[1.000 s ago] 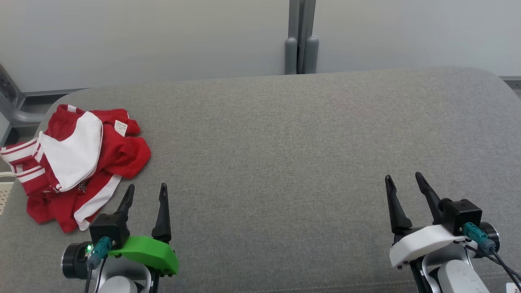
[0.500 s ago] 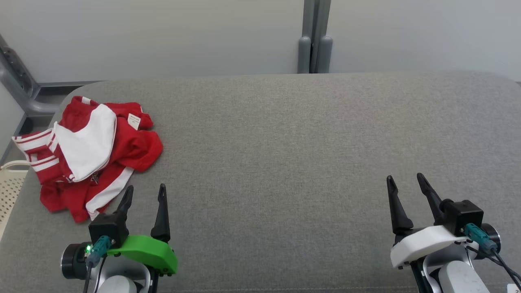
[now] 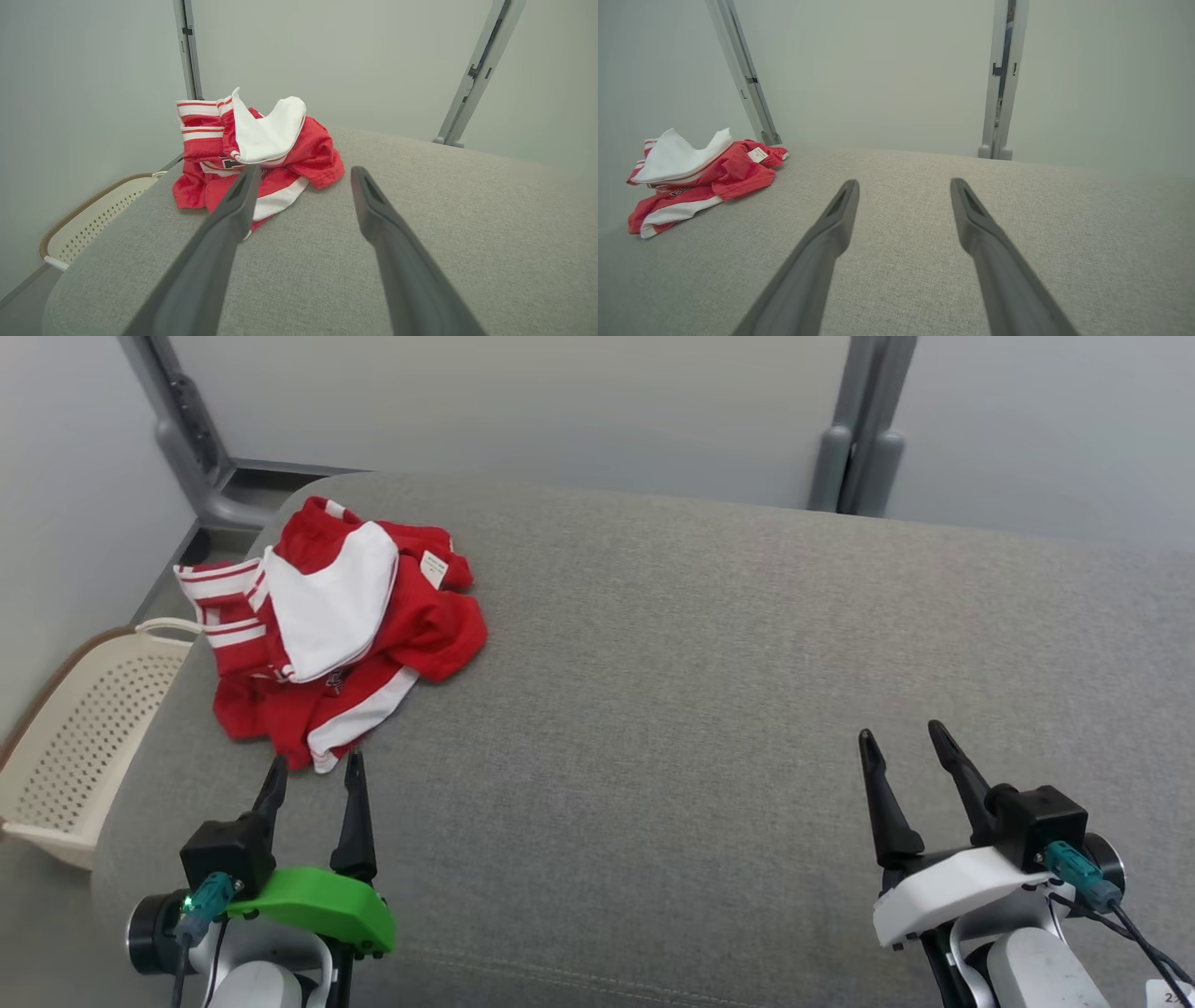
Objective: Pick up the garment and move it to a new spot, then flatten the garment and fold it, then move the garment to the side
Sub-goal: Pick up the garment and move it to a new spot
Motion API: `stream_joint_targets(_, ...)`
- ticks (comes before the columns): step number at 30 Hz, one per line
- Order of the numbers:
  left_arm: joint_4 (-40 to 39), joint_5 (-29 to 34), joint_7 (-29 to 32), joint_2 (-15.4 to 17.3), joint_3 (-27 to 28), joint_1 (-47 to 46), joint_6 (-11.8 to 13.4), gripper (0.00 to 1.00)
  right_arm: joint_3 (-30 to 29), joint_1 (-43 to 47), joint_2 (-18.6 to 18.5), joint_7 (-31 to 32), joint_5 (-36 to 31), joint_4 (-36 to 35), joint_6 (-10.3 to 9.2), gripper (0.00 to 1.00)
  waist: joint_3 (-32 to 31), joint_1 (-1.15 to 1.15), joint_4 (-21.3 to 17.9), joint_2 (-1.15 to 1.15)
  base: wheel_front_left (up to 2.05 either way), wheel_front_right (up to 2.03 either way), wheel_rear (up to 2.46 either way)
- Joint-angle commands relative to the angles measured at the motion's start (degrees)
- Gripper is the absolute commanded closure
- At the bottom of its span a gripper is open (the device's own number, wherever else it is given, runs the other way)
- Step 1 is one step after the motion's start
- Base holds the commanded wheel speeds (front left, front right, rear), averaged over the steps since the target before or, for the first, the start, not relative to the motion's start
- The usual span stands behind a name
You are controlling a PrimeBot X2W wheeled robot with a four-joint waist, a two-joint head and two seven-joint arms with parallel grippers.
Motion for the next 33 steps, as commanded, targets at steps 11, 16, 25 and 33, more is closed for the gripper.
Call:
stream_joint_targets(11,0.05,-0.35,-0.27,0.80,0.33,0.46,1.13,0.00,1.19,0.88,0.29,0.80,0.34,-0.86,0.00,0.00,0.50,0.00,10.95,0.00,0.00,0.00,0.00)
stream_joint_targets(16,0.09,-1.26,-0.22,0.52,0.25,0.70,0.91,0.00,1.37,0.83,0.36,0.97,0.30,-0.67,0.00,0.00,0.92,0.00,12.53,0.00,0.00,0.00,0.00)
stream_joint_targets(25,0.54,-1.65,-0.66,0.46,-0.19,0.73,1.20,0.00,1.63,0.45,0.34,1.07,0.30,-0.50,0.00,0.00,1.52,0.00,13.01,0.00,0.00,0.00,0.00)
stream_joint_targets(33,0.46,-2.19,0.03,0.63,-0.50,-0.04,1.11,0.00,1.80,0.23,-0.03,1.37,0.50,-0.55,0.00,0.00,1.67,0.00,12.60,0.00,0.00,0.00,0.00)
